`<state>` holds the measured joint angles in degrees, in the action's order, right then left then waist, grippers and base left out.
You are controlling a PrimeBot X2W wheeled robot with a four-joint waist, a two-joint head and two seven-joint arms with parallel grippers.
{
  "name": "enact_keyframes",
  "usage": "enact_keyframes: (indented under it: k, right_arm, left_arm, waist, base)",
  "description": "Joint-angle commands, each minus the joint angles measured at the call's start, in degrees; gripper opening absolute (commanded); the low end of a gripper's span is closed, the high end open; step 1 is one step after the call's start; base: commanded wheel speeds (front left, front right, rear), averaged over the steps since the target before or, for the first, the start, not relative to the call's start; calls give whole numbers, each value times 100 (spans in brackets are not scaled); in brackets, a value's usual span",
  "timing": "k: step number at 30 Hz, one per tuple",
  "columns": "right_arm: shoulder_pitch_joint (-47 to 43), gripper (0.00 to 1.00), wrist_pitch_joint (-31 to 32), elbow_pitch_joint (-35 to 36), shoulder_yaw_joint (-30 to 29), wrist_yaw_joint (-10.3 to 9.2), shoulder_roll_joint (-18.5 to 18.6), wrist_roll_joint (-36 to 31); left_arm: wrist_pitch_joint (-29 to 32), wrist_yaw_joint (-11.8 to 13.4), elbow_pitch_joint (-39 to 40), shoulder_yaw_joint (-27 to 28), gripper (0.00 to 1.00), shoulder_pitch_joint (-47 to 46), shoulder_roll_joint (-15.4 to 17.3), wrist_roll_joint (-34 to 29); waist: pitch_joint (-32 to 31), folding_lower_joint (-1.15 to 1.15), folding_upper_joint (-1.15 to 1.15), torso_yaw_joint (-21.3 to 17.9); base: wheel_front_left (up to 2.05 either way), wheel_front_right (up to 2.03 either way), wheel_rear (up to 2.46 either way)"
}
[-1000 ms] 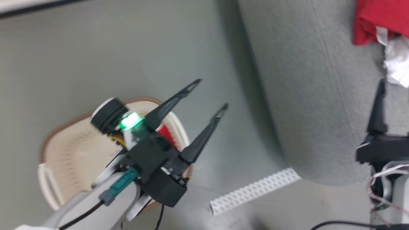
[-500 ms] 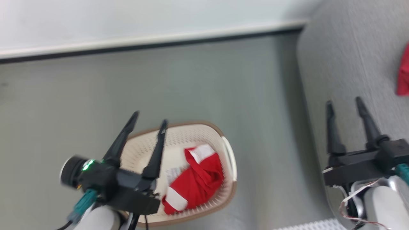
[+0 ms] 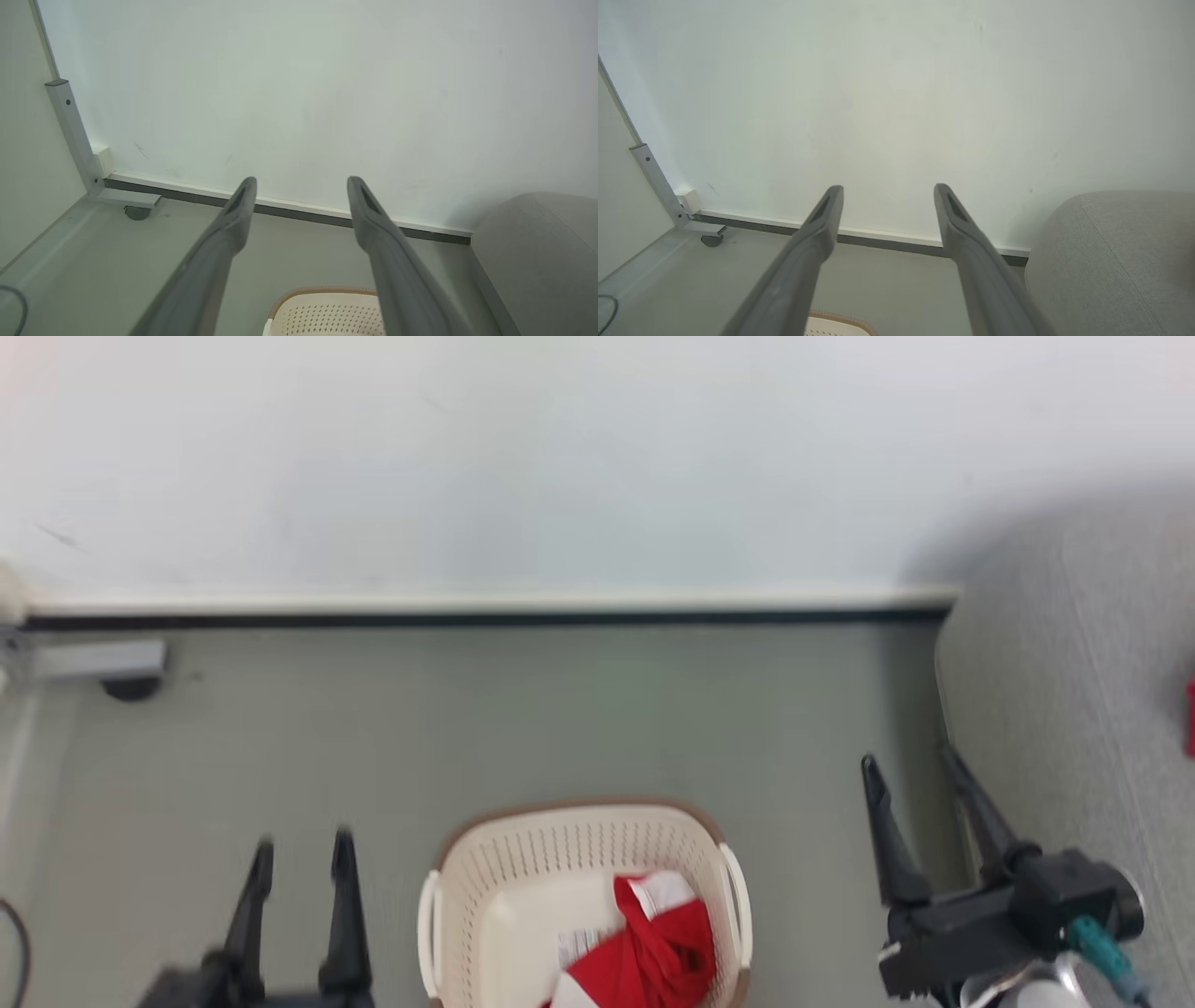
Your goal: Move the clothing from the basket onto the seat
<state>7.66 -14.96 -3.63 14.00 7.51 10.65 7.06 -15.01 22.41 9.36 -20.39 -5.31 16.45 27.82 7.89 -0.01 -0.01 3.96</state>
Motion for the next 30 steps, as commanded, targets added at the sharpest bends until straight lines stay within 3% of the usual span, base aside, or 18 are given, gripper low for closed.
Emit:
enact_keyframes:
  k: [1,9,21,30]
  right_arm:
    - [-186,100,-28,83,-6,-3,-29,3]
    - [-1013,100,-23,358,-122,-4,-193,-126]
    - [-1890,100,-21,460,-59,-4,-387,-113]
    - [-1971,100,-22,437,-104,-4,-464,-143]
  left_arm:
    - [-22,-33,14,59,100,263,-32,-152]
    - [-22,-441,47,454,100,1138,-242,-938]
    - [-22,-1548,-195,1044,100,1724,-894,-1683]
    - [-22,-1989,-329,1377,100,1821,-1151,-1910]
  waist:
    - [-622,1,1,332]
    - [-1111,1,1,399]
    - [-1563,1,1,321]
    - [-1600,1,1,228]
  base:
    - [0,0,0]
    - [0,0,0]
    - [0,0,0]
    - [0,0,0]
